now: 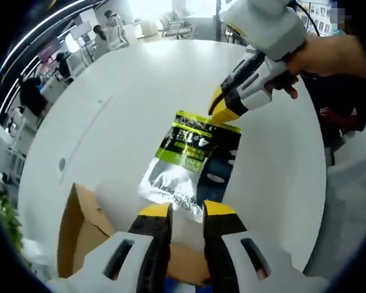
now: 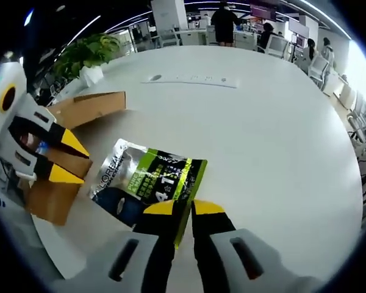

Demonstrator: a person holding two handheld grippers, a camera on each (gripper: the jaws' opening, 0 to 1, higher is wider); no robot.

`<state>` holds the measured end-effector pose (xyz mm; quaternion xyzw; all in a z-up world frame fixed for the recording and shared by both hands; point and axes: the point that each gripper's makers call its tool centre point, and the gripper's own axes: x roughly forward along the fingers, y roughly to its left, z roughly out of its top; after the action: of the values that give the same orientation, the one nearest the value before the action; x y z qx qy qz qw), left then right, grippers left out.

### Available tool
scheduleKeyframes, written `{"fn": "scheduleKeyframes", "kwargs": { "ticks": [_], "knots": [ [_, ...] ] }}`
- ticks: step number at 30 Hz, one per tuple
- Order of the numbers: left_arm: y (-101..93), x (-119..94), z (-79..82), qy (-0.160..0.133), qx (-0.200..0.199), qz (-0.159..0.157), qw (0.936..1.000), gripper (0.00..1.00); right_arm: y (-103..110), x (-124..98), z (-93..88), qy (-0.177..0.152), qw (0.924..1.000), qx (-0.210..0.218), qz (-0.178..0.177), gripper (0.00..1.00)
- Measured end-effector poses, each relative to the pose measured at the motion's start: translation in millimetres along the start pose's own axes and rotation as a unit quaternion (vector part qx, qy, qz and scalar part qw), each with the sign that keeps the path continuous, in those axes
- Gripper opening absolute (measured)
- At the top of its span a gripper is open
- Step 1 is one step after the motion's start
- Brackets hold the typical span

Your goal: Operate the shoe box by opening the lid, removing the specified soft item, and placing it in the target area until the item is outside and the box remains undamaged.

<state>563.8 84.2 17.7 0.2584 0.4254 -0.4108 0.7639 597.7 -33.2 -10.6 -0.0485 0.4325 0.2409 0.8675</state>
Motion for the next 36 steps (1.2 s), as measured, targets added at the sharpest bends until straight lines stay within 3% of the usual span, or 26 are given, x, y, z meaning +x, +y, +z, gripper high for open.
{"fn": "scheduleKeyframes", "kwargs": {
  "ticks": [10,21,32,36],
  "knots": [
    [0.6,-24.4,4.8,-0.037,-0.058,-0.009,0.9976,0.24,14.7,-17.7,1.3,-0.007,0.9992,-0.037,0.011,0.2],
    [1.3,-54.0,-2.3,-0.064,-0.097,-0.015,0.9931,0.29,34.0,-38.6,6.5,-0.018,0.9962,-0.081,0.026,0.31],
    [0.4,-85.2,-26.9,-0.09,-0.123,-0.03,0.9879,0.32,58.1,-58.0,11.9,-0.027,0.9914,-0.119,0.047,0.41],
    [-1.7,-93.1,-34.8,-0.1,-0.111,-0.027,0.9884,0.33,69.5,-63.1,17.1,-0.037,0.989,-0.132,0.055,0.42]
  ]
}}
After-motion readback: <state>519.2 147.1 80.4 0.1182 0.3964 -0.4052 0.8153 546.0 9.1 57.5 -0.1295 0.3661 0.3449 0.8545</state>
